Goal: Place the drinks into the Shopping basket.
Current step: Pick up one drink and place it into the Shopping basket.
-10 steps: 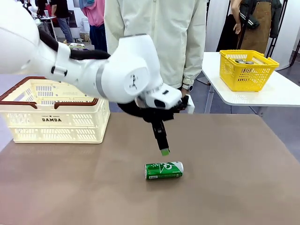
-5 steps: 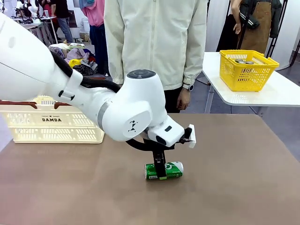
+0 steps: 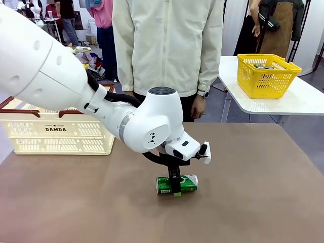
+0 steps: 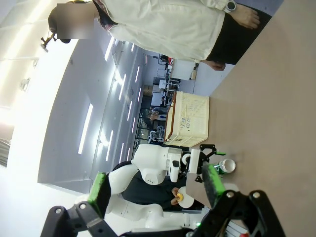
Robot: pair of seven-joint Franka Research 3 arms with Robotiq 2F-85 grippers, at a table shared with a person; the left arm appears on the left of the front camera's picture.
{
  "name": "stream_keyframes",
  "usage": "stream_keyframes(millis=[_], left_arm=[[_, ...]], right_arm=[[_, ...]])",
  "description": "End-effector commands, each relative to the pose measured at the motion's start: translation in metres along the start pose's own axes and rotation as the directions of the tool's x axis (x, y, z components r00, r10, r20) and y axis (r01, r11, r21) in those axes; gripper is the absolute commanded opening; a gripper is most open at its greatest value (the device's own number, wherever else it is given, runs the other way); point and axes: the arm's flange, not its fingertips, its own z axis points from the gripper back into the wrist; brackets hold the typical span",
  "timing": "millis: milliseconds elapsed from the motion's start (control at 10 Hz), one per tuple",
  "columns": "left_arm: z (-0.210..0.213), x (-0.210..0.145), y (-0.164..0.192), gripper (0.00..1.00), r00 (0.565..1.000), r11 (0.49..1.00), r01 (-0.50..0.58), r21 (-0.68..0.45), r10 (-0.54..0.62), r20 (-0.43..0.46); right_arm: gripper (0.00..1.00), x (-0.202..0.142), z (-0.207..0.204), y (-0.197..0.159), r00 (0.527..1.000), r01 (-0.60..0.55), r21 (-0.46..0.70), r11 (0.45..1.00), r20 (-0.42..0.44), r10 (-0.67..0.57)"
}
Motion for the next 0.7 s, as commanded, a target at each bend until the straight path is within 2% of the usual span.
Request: stream_keyframes(millis=[0,500,600], left_arm=[[0.0019,0.0059,0.0045,1.0,0.999,1.0,-0.023,-0.01,0.023,-0.037],[-0.0003,0.0056,0.0063,1.0,0.998,0.998,-0.031,-0.049,0.028,-0.052],[0.0005,0.0058,0.0062,0.71,0.998,0.998,-0.027,-0.049,0.024,-0.051]], right_arm=[[1.0,0.0019,0.0,0.0049,1.0,0.001,0.007,1.0,0.001,-0.001],[1.0,0.0019,0.0,0.0049,1.0,0.001,0.007,1.0,0.001,-0.001],[1.0,0.0019,0.0,0.0049,1.0,0.001,0.007,1.0,0.001,-0.001]])
